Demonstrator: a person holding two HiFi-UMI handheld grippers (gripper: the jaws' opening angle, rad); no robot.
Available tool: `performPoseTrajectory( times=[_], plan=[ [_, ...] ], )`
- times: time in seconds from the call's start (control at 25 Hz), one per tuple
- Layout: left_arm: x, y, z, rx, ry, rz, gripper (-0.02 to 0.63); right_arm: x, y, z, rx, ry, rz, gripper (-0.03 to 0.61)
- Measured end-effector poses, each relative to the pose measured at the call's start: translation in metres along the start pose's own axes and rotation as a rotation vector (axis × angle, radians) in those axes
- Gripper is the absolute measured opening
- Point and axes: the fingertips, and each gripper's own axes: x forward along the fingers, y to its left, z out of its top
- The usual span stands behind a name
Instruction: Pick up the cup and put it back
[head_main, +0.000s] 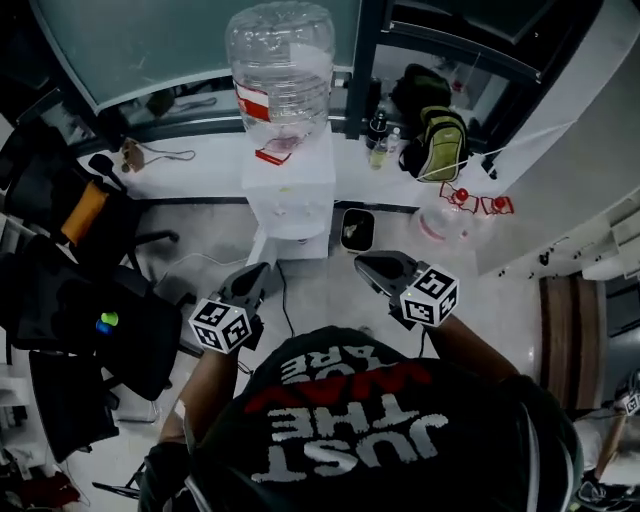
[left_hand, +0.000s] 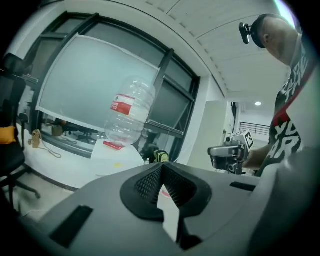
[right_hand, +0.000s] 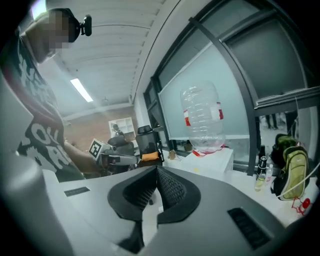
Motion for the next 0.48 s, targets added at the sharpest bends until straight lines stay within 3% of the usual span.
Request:
performPoseTrajectory(
  times=[0.2,0.48],
  plan=[
    [0.069,-0.005,-0.014,0.108,0.091,0.070,0.002,0.001,-0.069,-0.006,-0.015,0.015,0.089,0.034],
    [0.113,0.049,-0.048,0.167,0.212,0.021,0.002,0.054,-0.118,-0.045,0.030,0.043,0.016,0.034]
  ],
)
